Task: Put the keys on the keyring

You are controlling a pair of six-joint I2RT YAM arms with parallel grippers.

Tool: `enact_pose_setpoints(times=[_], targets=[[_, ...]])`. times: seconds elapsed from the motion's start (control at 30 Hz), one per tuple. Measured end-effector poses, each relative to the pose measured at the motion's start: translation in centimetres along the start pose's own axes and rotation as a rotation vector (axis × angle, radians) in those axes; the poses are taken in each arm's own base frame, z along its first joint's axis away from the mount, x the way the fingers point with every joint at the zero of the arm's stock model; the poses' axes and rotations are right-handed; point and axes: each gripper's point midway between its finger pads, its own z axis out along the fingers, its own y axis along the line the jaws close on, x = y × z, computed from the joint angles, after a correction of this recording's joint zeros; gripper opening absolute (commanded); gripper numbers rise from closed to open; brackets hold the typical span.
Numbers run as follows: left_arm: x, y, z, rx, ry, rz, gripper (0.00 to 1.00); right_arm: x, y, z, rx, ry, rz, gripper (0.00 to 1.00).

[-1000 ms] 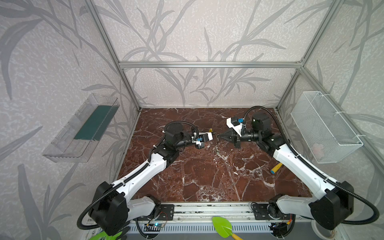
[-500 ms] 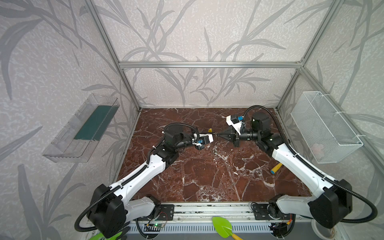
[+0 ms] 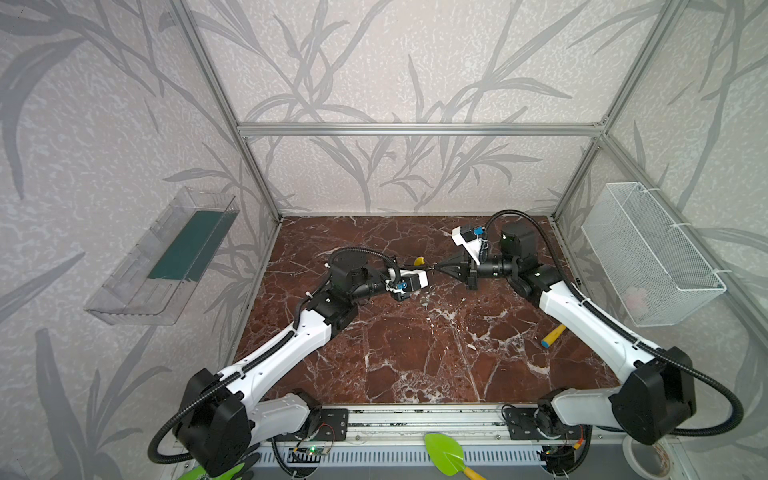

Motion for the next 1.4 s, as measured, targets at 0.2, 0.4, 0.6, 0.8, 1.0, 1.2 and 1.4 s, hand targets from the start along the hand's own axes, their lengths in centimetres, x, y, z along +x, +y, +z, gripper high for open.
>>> enact_pose_setpoints(times=[0.2, 0.4, 0.6, 0.8, 1.0, 1.2, 1.4], targets=[[-0.9, 0.2, 0.0, -0.001, -0.039, -0.04, 0.0, 0.3, -0.2, -0.1, -0.014, 0.006, 0.027, 0.0], [-1.1, 0.5, -0.1, -0.008, -0.048, -0.073, 0.0, -0.4, -0.4, -0.6, -0.01, -0.023, 0.01, 0.0], [0.2, 0.9, 0.1, -0.04, 0.006, -0.068, 0.0, -0.8, 0.7, -1.5, -0.004, -0.045, -0.043, 0.0], [1.0, 0.9, 0.6, -0.058, 0.045, -0.038, 0.0, -1.3, 1.3, -1.7, -0.016, -0.055, -0.082, 0.0], [1.2, 0.6, 1.1, -0.057, 0.059, 0.004, 0.0, -1.3, 1.9, -1.5, -0.029, -0.038, -0.109, 0.0], [1.1, 0.4, 1.3, -0.059, 0.065, 0.033, 0.0, -1.7, 1.8, -1.3, -0.035, -0.038, -0.124, 0.0], [1.0, 0.3, 1.4, -0.057, 0.07, 0.047, 0.0, -1.2, 1.4, -1.1, -0.038, -0.023, -0.106, 0.0]])
